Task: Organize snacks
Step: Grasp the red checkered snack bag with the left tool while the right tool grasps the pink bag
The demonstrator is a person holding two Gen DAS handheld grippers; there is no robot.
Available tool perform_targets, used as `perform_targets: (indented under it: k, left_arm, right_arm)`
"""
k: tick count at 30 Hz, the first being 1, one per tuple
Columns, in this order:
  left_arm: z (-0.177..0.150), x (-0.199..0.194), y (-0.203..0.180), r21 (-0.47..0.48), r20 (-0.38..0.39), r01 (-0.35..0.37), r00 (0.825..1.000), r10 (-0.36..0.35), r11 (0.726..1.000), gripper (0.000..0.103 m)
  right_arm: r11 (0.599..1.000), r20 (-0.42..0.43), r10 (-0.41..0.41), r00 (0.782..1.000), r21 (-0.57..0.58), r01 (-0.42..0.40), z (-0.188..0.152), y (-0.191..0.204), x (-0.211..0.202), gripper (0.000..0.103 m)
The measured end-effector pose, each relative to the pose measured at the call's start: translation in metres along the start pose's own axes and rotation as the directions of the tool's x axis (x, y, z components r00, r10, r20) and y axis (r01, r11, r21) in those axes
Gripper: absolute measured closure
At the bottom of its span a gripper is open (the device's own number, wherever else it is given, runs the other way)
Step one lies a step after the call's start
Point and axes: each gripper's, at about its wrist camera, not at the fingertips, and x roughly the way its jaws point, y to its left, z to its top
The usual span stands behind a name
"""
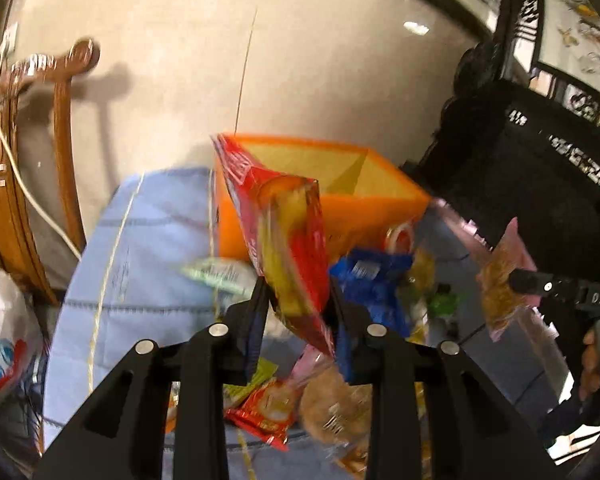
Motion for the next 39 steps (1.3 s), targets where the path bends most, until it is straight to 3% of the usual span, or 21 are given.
perform_targets:
  k: [4,7,10,15,19,20,21,22,23,26,32,35,37,39]
  left_arm:
    - [0.015,-0.002,-0.006,0.001,0.018,0.009,1.0,-0.009,1.0,0.075]
    - [0.008,0.023,-0.004,-0.033,-0.076,0.008,0.997,-0.01,0.999,0.075]
    - [-0.019,0.058,0.002,-0.041,-0.172,-0.046,0.984,0.038,0.998,0.076]
    - [-0.035,0.09,-0.002,-0.016,-0.184,-0.112,0.977,0.107,0.994,0.075]
    - [-0.027,0.11,0.006,-0.065,-0.21,-0.153,0.968,0.136,0.986,0.054]
    - [-0.024,0.113,0.009,-0.083,-0.202,-0.157,0.97,0.138,0.984,0.053]
    - [-0.026,0.114,0.011,-0.085,-0.191,-0.157,0.972,0.138,0.984,0.054]
    - [-0.024,0.115,0.013,-0.084,-0.185,-0.148,0.974,0.13,0.985,0.068]
    - [-0.023,0.117,0.012,-0.079,-0.188,-0.138,0.975,0.121,0.987,0.076]
    - [-0.023,0.116,0.015,-0.087,-0.211,-0.11,0.973,0.09,0.99,0.079]
    - [-0.04,0.111,0.029,-0.092,-0.259,-0.155,0.958,0.127,0.984,0.076]
    - [-0.058,0.107,0.036,-0.098,-0.282,-0.178,0.949,0.144,0.979,0.062]
    - [-0.062,0.102,0.037,-0.1,-0.269,-0.172,0.953,0.14,0.98,0.062]
    - [-0.062,0.098,0.036,-0.098,-0.254,-0.148,0.96,0.119,0.984,0.069]
  right_arm:
    - [1.0,0.034,0.004,0.999,-0.02,-0.004,0.011,0.003,-0.013,0.07]
    - [1.0,0.021,-0.001,1.0,-0.016,0.001,0.006,0.0,-0.012,0.07]
    - [1.0,-0.01,-0.005,1.0,-0.007,0.005,-0.005,-0.004,-0.007,0.07]
    - [1.0,-0.053,-0.023,0.998,-0.017,0.022,-0.019,-0.006,-0.002,0.07]
    - [1.0,-0.066,-0.027,0.997,-0.012,0.026,-0.022,-0.009,-0.004,0.07]
    - [1.0,-0.065,-0.028,0.998,-0.014,0.027,-0.022,-0.009,-0.005,0.07]
    - [0.999,-0.063,-0.03,0.998,-0.016,0.029,-0.022,-0.009,-0.005,0.07]
    - [0.999,-0.062,-0.032,0.998,-0.018,0.031,-0.021,-0.009,-0.006,0.07]
    - [0.999,-0.061,-0.033,0.998,-0.018,0.032,-0.021,-0.009,-0.007,0.07]
    - [0.999,-0.058,-0.033,0.998,-0.014,0.032,-0.018,-0.01,-0.007,0.07]
    - [1.0,-0.06,-0.017,0.998,-0.013,0.016,-0.016,-0.007,-0.001,0.07]
    - [1.0,-0.063,-0.011,0.998,-0.019,0.01,-0.015,-0.003,0.001,0.07]
    - [1.0,-0.064,-0.007,0.998,-0.027,0.006,-0.014,-0.001,0.002,0.07]
    - [1.0,-0.067,-0.01,0.998,-0.03,0.008,-0.014,0.0,0.003,0.07]
